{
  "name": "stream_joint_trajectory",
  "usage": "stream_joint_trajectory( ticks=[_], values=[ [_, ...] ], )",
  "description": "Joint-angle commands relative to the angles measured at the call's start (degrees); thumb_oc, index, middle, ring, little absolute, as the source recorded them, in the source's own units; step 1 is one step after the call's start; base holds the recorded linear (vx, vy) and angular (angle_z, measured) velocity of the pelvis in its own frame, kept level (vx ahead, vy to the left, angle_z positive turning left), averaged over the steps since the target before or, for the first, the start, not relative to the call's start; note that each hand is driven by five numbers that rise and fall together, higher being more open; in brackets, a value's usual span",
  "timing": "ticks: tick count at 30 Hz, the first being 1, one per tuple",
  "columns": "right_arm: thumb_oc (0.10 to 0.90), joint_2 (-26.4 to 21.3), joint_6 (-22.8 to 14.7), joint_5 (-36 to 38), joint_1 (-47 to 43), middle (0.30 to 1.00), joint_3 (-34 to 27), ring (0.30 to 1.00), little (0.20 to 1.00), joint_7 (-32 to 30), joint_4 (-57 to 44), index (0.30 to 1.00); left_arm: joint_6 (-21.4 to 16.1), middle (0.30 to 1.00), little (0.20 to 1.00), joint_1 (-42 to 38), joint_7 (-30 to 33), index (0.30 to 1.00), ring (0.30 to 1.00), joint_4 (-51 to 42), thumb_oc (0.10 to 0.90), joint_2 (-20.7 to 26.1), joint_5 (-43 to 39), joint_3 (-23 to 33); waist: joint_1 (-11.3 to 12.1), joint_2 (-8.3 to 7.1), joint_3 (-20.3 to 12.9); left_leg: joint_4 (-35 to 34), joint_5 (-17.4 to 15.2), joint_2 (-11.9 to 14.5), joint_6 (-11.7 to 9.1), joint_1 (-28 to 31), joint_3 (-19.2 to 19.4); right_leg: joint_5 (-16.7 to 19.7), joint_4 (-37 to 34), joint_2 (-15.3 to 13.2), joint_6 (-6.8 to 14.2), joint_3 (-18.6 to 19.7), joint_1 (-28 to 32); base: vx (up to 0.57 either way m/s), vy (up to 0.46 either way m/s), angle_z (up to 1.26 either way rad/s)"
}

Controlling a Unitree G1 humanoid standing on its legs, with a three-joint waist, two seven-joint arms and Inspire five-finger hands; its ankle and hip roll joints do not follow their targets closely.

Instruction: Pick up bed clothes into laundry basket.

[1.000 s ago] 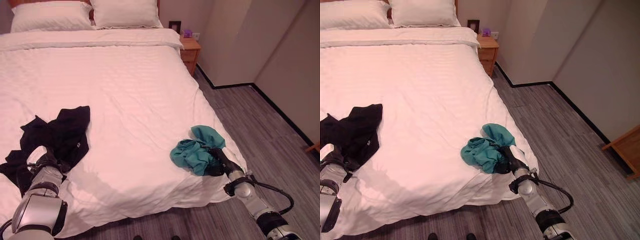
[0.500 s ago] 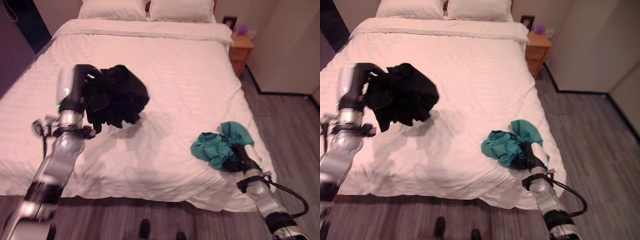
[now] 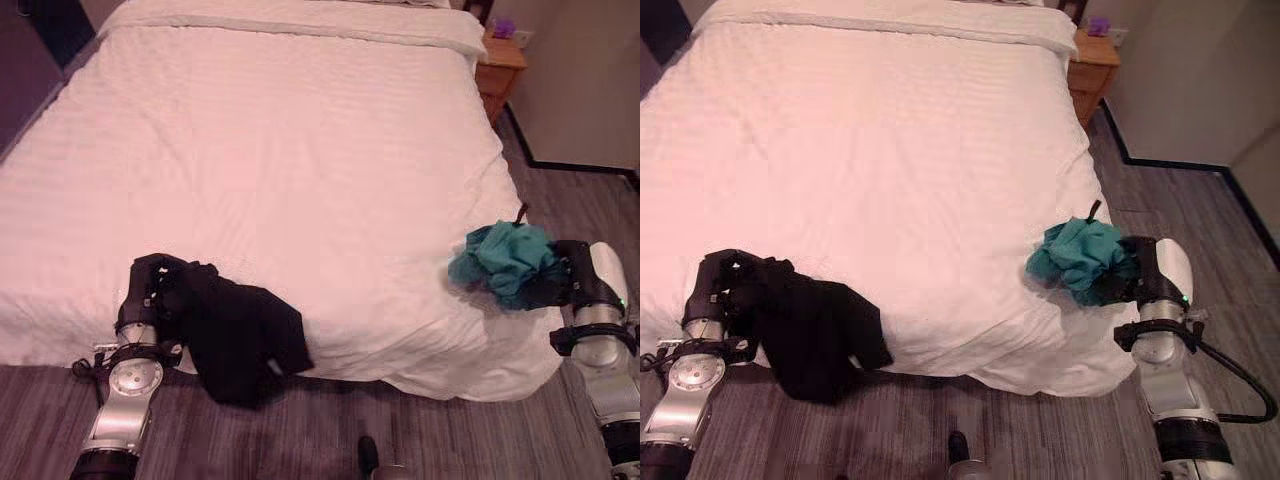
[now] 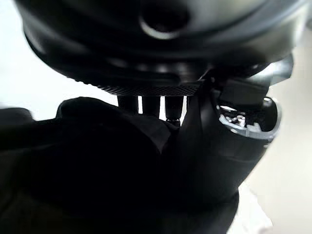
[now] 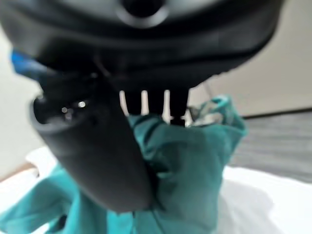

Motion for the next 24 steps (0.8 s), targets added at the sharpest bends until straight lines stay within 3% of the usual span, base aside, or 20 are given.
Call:
stream_joint_trajectory(
  ticks=[1,2,4,6,8,10,13,14,16,17,18,19,20,21,24],
  values=[
    [0.4,-8.8,-1.4,-4.0,-3.3,0.3,-1.8,0.3,0.3,-4.3,-4.0,0.3,-6.3,0.3,0.3,-9.0,0.6,0.3,0.3,-5.7,0.4,1.2,1.0,-1.9,-2.0,1.16,-9.9,-2.4,-8.1,-0.3,7.3,-1.4,1.3,4.1,-3.1,3.4,4.7,0.4,-13.6,-0.42,0.268,-0.5],
    [0.4,-8.8,-1.3,-4.1,-3.2,0.3,-1.9,0.3,0.3,-4.3,-4.1,0.3,-6.4,0.3,0.3,-9.2,0.6,0.3,0.3,-5.6,0.4,1.2,1.0,-2.0,-1.8,1.06,-10.1,-2.4,-8.0,-0.5,7.4,-1.5,1.5,4.2,-3.1,3.3,4.8,0.6,-13.9,-0.3,0.175,-0.49],
    [0.4,-7.7,-0.9,-6.4,-4.3,0.3,-1.8,0.3,0.3,-3.7,-7.9,0.3,-6.2,0.3,0.3,-11.0,0.6,0.3,0.3,-5.0,0.4,-0.3,2.6,-3.7,-2.7,0.75,-8.4,-2.4,-8.4,-4.3,9.7,-1.7,4.9,5.7,-3.1,3.0,7.9,-0.8,-17.6,-0.44,0.234,-0.71],
    [0.4,-7.1,-0.5,-7.3,-4.3,0.3,-1.5,0.3,0.3,-3.2,-8.6,0.3,-6.2,0.3,0.3,-11.8,0.4,0.3,0.3,-4.5,0.4,-0.7,2.5,-4.5,-2.5,0.67,-7.8,-2.4,-7.7,-5.3,10.2,-2.5,6.1,4.9,-3.1,2.7,8.0,-1.4,-17.5,-0.41,0.134,-0.87],
    [0.4,-5.0,-0.2,-8.5,-3.7,0.3,-0.2,0.3,0.3,-2.1,-8.1,0.3,-6.1,0.3,0.3,-12.6,-0.4,0.3,0.3,-5.1,0.4,-1.9,3.2,-6.9,0.0,0.27,-6.8,-2.2,-5.9,-7.4,11.5,-4.4,9.4,2.8,-0.6,-0.6,5.5,-6.9,-12.9,-0.54,0.04,-1.1],
    [0.4,-4.4,-0.6,-8.9,-2.7,0.3,0.0,0.3,0.3,-2.2,-7.2,0.3,-6.2,0.3,0.3,-12.8,-0.7,0.3,0.3,-5.1,0.4,-2.7,3.8,-8.4,1.0,0.09,-6.7,-2.1,-5.1,-7.9,11.7,-5.2,10.7,1.3,2.5,-2.3,4.8,-8.1,-11.8,-0.29,-0.015,-1.6],
    [0.4,-1.3,-1.8,-8.5,0.5,0.3,2.1,0.3,0.3,-2.1,-3.4,0.3,-6.3,0.3,0.3,-12.8,-1.1,0.3,0.3,-3.9,0.4,-4.9,5.2,-12.0,3.6,0.83,-8.2,-2.0,-4.6,-7.5,12.0,-6.8,15.7,-3.2,8.1,-7.0,3.9,-12.3,-5.6,-0.39,-0.049,-0.9],
    [0.4,-1.3,-1.9,-8.5,0.5,0.3,2.0,0.3,0.3,-2.2,-3.3,0.3,-6.3,0.3,0.3,-12.9,-1.1,0.3,0.3,-3.9,0.4,-4.9,5.2,-12.1,3.7,0.72,-8.2,-2.1,-4.3,-7.6,12.0,-6.9,15.9,-2.9,8.1,-7.1,3.9,-12.1,-5.8,-0.21,-0.05,-1.38],
    [0.4,-0.1,-2.2,-8.4,1.3,0.3,3.6,0.3,0.3,-2.2,-0.8,0.3,-6.3,0.3,0.3,-12.7,-1.1,0.3,0.3,-3.0,0.4,-6.0,4.6,-13.6,5.0,0.78,-9.4,-1.9,-3.9,-7.1,11.8,-8.0,19.0,-3.7,8.3,-10.0,4.1,-15.2,-2.4,-0.24,-0.081,-1.28],
    [0.4,0.2,-2.4,-8.4,1.5,0.3,4.2,0.3,0.3,-2.0,0.1,0.3,-6.3,0.3,0.3,-12.7,-1.0,0.3,0.3,-2.9,0.4,-6.2,4.5,-13.9,5.8,0.67,-10.1,-2.0,-3.3,-6.9,11.7,-8.6,20.6,-2.8,8.0,-11.7,4.3,-17.2,-1.5,-0.36,-0.169,-0.95],
    [0.4,0.5,-2.6,-8.4,1.6,0.3,5.6,0.3,0.3,-1.8,2.5,0.3,-6.2,0.3,0.3,-13.1,-0.6,0.3,0.3,-2.4,0.4,-6.7,4.3,-14.5,7.3,0.55,-11.0,-2.0,-2.7,-6.4,11.2,-9.5,24.2,-1.1,8.1,-14.8,4.9,-22.7,0.4,-0.32,-0.186,-1.11],
    [0.4,0.7,-2.6,-8.6,1.6,0.3,6.4,0.3,0.3,-1.6,3.3,0.3,-6.0,0.3,0.3,-13.2,-0.3,0.3,0.3,-2.2,0.4,-6.8,4.1,-14.7,7.6,0.37,-11.5,-2.1,-2.4,-6.0,10.9,-9.8,26.3,0.2,8.2,-16.3,5.6,-25.3,1.0,-0.22,-0.155,-1.48],
    [0.4,0.7,-2.7,-8.6,1.5,0.3,6.5,0.3,0.3,-1.7,3.4,0.3,-6.0,0.3,0.3,-13.2,-0.2,0.3,0.3,-2.1,0.4,-6.8,4.1,-14.8,7.7,0.3,-11.5,-2.1,-2.5,-6.1,11.0,-9.7,26.5,0.4,7.9,-16.3,5.7,-25.1,1.0,-0.16,-0.194,-1.69],
    [0.4,1.0,-2.9,-8.6,1.8,0.3,8.1,0.3,0.3,-1.0,5.1,0.3,-5.6,0.3,0.3,-13.8,0.4,0.3,0.3,-1.3,0.4,-6.9,4.1,-15.0,7.8,0.09,-11.9,-2.1,-1.9,-5.2,10.4,-10.1,29.5,1.8,7.4,-17.6,6.6,-27.8,1.7,-0.08,-0.128,-1.45],
    [0.4,1.6,-3.1,-7.9,1.9,0.3,10.0,0.3,0.3,-0.2,6.7,0.3,-5.2,0.3,0.3,-15.2,1.5,0.3,0.3,0.4,0.4,-7.3,4.8,-16.2,7.4,-0.21,-11.9,-2.1,-1.8,-4.2,9.5,-9.5,32.5,0.8,4.1,-16.7,7.3,-27.7,3.2,-0.1,-0.228,-0.94]
  ],
)
